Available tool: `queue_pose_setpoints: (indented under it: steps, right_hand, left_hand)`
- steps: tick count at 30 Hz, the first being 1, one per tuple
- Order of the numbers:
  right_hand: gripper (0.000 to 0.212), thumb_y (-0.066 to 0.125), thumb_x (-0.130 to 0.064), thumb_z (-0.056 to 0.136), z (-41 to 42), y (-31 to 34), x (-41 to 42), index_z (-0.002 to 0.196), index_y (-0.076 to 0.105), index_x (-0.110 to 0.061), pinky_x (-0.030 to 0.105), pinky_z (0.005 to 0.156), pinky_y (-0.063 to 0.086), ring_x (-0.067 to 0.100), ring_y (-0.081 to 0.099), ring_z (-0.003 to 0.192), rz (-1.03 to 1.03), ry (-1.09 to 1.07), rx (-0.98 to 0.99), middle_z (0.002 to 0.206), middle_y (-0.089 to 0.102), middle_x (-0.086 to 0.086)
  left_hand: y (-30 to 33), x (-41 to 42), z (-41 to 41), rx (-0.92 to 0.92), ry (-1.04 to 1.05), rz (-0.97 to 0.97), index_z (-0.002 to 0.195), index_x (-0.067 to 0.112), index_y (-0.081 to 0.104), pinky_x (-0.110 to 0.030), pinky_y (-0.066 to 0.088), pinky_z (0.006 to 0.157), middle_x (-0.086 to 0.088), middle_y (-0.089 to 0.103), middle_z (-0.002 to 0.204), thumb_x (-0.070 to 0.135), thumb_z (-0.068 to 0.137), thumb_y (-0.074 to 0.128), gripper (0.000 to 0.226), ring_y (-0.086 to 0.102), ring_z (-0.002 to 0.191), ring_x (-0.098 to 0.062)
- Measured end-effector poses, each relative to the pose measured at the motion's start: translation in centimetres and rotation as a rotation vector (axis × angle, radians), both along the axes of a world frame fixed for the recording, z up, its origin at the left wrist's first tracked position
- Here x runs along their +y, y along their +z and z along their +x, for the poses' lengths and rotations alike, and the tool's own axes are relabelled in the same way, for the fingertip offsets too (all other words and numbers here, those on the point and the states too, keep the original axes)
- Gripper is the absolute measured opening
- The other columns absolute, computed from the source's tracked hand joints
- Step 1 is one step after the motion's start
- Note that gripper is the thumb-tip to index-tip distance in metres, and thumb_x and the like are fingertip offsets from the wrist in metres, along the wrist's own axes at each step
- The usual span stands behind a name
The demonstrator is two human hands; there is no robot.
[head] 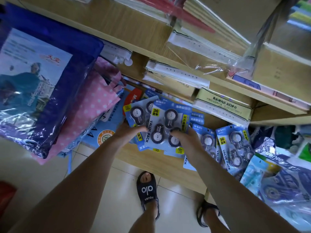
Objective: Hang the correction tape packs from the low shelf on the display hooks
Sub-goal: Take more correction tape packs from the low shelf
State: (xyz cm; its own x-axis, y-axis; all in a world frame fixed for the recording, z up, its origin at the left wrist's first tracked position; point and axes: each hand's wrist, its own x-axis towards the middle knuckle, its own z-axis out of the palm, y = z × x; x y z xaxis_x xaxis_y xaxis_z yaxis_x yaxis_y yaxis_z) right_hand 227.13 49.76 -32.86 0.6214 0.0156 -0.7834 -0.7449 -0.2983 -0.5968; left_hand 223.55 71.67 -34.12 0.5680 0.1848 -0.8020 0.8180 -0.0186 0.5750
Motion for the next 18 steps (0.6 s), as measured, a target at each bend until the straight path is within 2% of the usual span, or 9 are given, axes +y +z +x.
queue_pose_setpoints:
  steps: [3, 5, 6, 8, 10, 12, 16, 18]
  right_hand:
    - [0.013, 0.075, -0.015, 0.089, 0.0, -0.3, 1.2, 0.099, 0.071, -0.023, 0.055, 0.095, 0.053, 0.03, 0.069, 0.1, -0.003, 0.057, -0.025, 0.104, 0.074, 0.006]
    - [0.019, 0.072, -0.007, 0.091, -0.2, 0.0, 1.3, 0.102, 0.07, -0.023, 0.048, 0.094, 0.053, 0.026, 0.07, 0.101, 0.059, 0.062, -0.02, 0.104, 0.075, 0.006]
    - [0.021, 0.071, -0.005, 0.092, -0.5, 0.2, 1.3, 0.107, 0.07, -0.021, 0.046, 0.096, 0.052, 0.025, 0.069, 0.104, 0.1, 0.046, 0.005, 0.106, 0.075, 0.006]
    - [0.025, 0.07, -0.003, 0.093, -1.1, 0.4, 1.1, 0.113, 0.068, -0.018, 0.049, 0.103, 0.052, 0.028, 0.068, 0.112, 0.172, -0.029, 0.074, 0.115, 0.075, 0.008]
    - [0.023, 0.07, -0.002, 0.093, -1.4, 0.8, 0.7, 0.11, 0.07, -0.016, 0.051, 0.103, 0.053, 0.032, 0.069, 0.115, 0.2, -0.101, 0.117, 0.117, 0.075, 0.011]
    - [0.021, 0.07, 0.0, 0.092, -1.4, 1.7, 0.1, 0.107, 0.072, -0.015, 0.053, 0.103, 0.054, 0.034, 0.071, 0.113, 0.23, -0.113, 0.115, 0.115, 0.077, 0.013]
    - [0.034, 0.07, 0.002, 0.091, -2.0, 6.3, -1.5, 0.124, 0.068, -0.01, 0.053, 0.104, 0.053, 0.031, 0.071, 0.114, 0.316, -0.088, 0.067, 0.117, 0.078, 0.01]
    - [0.033, 0.068, 0.002, 0.092, -2.4, 10.0, -2.7, 0.122, 0.069, -0.012, 0.048, 0.098, 0.055, 0.029, 0.072, 0.111, 0.345, -0.041, 0.027, 0.113, 0.079, 0.007]
  left_hand:
    - [-0.9, 0.4, -1.3, -0.023, 0.06, -0.039, 0.137, 0.032, 0.058, -0.043, 0.051, 0.094, 0.005, 0.068, 0.132, 0.046, 0.057, 0.086, 0.086, 0.065, 0.117, -0.023]
    - [-1.1, 0.2, -2.2, -0.018, 0.128, -0.083, 0.137, 0.037, 0.058, -0.052, 0.052, 0.1, 0.006, 0.067, 0.134, 0.053, 0.054, 0.088, 0.09, 0.066, 0.118, -0.023]
    - [-0.5, -0.2, -2.5, -0.007, 0.161, -0.122, 0.135, 0.038, 0.059, -0.053, 0.052, 0.1, 0.007, 0.069, 0.132, 0.053, 0.058, 0.09, 0.083, 0.067, 0.117, -0.023]
    - [0.6, -1.2, -2.8, -0.032, 0.237, -0.176, 0.121, 0.036, 0.066, -0.047, 0.058, 0.094, 0.004, 0.075, 0.121, 0.038, 0.078, 0.087, 0.048, 0.072, 0.109, -0.022]
    - [1.6, -2.1, -2.9, -0.101, 0.277, -0.15, 0.111, 0.03, 0.069, -0.035, 0.063, 0.078, 0.002, 0.08, 0.106, 0.021, 0.089, 0.079, 0.026, 0.078, 0.092, -0.017]
    - [3.3, -2.7, -3.1, -0.146, 0.301, -0.116, 0.108, 0.028, 0.069, -0.023, 0.062, 0.064, 0.009, 0.08, 0.094, 0.017, 0.09, 0.077, 0.022, 0.078, 0.08, -0.009]
    - [8.2, -3.7, -4.1, -0.224, 0.314, -0.083, 0.105, 0.031, 0.07, -0.033, 0.063, 0.075, 0.01, 0.082, 0.094, 0.019, 0.089, 0.078, 0.022, 0.079, 0.087, -0.015]
    - [11.4, -4.4, -4.8, -0.262, 0.321, -0.065, 0.105, 0.029, 0.069, -0.028, 0.063, 0.068, 0.013, 0.081, 0.087, 0.015, 0.09, 0.076, 0.022, 0.078, 0.08, -0.012]
